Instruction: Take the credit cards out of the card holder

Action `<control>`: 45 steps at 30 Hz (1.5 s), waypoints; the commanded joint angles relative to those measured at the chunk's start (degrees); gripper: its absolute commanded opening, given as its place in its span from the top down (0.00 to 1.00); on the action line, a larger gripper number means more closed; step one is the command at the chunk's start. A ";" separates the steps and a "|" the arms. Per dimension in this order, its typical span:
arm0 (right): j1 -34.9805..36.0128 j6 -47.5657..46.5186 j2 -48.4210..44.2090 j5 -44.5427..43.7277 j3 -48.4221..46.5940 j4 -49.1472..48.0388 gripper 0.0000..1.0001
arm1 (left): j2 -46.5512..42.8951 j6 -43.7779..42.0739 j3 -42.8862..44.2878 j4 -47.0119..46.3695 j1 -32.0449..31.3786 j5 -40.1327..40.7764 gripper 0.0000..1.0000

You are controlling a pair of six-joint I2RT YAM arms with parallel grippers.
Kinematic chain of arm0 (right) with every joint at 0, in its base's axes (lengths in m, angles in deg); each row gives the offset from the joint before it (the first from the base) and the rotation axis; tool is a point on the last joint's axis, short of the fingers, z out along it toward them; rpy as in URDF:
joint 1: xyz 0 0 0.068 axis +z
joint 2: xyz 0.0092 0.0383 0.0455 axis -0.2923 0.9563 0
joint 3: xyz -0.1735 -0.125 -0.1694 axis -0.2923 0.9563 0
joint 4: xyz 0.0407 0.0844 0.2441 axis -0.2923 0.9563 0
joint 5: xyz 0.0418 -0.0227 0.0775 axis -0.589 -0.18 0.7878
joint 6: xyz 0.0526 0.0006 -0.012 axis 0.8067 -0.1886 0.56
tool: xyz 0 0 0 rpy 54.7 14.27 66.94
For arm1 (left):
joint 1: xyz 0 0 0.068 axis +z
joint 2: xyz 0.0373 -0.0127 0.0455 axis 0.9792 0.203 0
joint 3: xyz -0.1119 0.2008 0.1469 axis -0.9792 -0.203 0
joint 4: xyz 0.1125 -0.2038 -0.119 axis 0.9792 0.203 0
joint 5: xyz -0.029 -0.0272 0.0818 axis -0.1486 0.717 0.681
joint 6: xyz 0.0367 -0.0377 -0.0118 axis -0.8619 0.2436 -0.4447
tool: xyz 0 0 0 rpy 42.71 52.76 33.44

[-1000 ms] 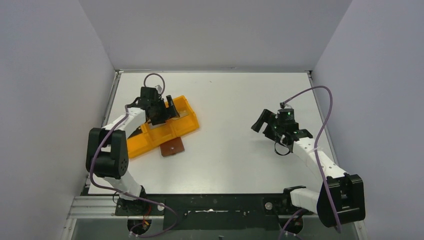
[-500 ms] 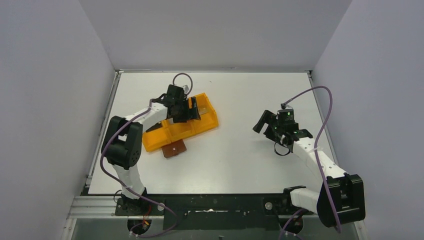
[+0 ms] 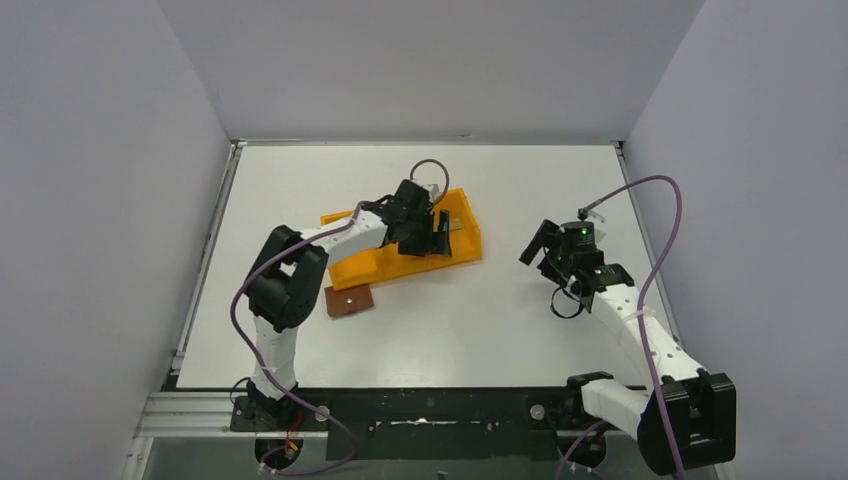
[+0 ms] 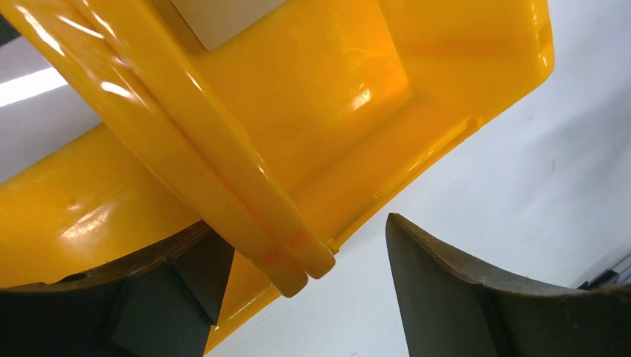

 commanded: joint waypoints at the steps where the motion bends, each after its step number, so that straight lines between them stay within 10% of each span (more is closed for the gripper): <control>1: 0.19 1.20 -3.01 -5.85 -0.53 0.60 0.02 | 1.16 1.65 4.05 -1.44 -3.12 -0.15 0.27; 26: 0.27 -4.75 -0.88 6.10 -2.65 -6.23 0.02 | -14.33 -0.97 2.54 -1.24 -6.32 4.81 0.18; 45: 9.81 -9.36 27.20 -0.80 -19.21 -2.14 0.02 | -61.49 10.63 -39.06 8.41 19.49 25.15 0.06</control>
